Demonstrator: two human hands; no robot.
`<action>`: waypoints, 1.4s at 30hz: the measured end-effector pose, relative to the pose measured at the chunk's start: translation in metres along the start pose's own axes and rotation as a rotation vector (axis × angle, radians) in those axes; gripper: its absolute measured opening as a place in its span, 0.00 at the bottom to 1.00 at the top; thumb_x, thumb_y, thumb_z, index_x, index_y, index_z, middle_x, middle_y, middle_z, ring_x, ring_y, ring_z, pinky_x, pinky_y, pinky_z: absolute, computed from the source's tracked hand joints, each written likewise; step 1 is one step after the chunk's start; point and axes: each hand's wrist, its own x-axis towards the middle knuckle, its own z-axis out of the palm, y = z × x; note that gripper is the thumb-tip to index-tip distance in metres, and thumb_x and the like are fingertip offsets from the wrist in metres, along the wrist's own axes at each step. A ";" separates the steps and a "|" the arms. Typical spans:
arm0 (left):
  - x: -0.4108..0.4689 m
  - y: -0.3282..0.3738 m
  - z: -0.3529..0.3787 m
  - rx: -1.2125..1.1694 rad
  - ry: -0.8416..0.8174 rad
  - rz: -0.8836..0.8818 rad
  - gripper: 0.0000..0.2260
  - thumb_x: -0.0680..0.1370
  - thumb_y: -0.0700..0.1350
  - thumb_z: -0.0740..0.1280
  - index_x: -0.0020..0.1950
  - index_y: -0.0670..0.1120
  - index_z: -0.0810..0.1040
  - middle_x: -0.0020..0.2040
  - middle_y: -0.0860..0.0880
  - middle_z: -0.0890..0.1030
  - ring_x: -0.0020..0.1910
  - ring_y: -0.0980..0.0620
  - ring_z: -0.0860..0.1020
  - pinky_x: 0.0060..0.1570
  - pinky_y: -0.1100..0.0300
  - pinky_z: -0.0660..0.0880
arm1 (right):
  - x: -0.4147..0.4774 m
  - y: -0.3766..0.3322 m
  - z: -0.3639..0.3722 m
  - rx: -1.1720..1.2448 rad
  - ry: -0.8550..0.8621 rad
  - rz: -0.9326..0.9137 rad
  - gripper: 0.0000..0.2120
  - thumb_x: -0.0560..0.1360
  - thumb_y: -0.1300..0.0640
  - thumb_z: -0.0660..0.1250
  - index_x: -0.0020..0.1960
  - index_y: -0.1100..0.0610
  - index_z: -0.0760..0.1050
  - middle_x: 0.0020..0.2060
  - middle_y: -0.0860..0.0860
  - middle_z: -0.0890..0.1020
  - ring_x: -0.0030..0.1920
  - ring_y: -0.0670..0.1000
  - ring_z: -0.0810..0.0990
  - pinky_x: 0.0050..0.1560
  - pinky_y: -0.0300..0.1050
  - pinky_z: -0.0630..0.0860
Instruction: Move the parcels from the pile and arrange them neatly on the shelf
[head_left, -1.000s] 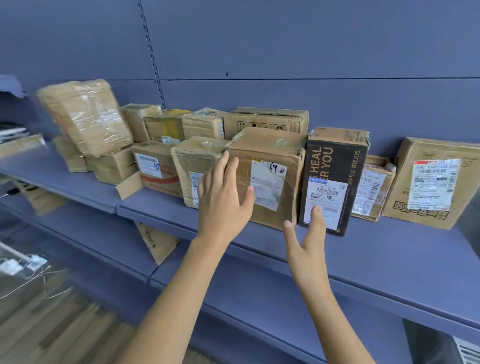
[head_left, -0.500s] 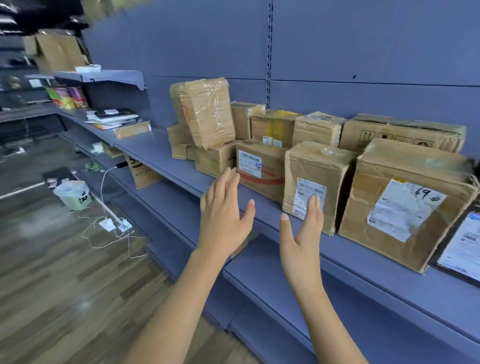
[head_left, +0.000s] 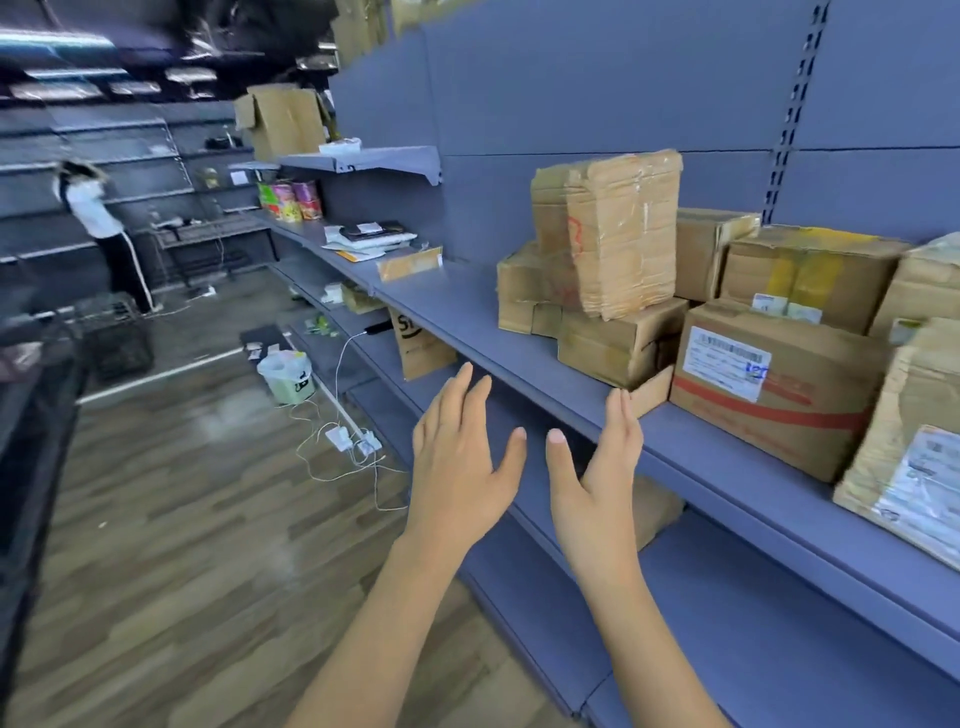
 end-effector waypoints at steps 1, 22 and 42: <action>0.005 -0.010 0.001 -0.006 0.008 -0.016 0.27 0.80 0.55 0.59 0.77 0.49 0.57 0.78 0.54 0.52 0.76 0.56 0.49 0.73 0.56 0.48 | 0.005 0.004 0.009 -0.002 -0.004 0.010 0.34 0.81 0.51 0.59 0.79 0.50 0.43 0.77 0.40 0.45 0.63 0.18 0.42 0.59 0.16 0.47; 0.241 -0.162 0.061 0.007 0.085 -0.035 0.28 0.78 0.60 0.56 0.76 0.51 0.58 0.77 0.58 0.53 0.75 0.60 0.49 0.72 0.61 0.47 | 0.257 0.063 0.191 0.129 -0.106 0.028 0.34 0.80 0.52 0.61 0.79 0.49 0.44 0.76 0.40 0.48 0.70 0.30 0.49 0.69 0.37 0.52; 0.454 -0.208 0.181 -0.298 -0.255 0.306 0.28 0.80 0.57 0.59 0.77 0.51 0.55 0.78 0.58 0.50 0.75 0.59 0.48 0.71 0.61 0.48 | 0.418 0.121 0.215 -0.548 0.512 -0.047 0.30 0.78 0.49 0.61 0.77 0.57 0.58 0.77 0.54 0.56 0.77 0.55 0.48 0.74 0.57 0.49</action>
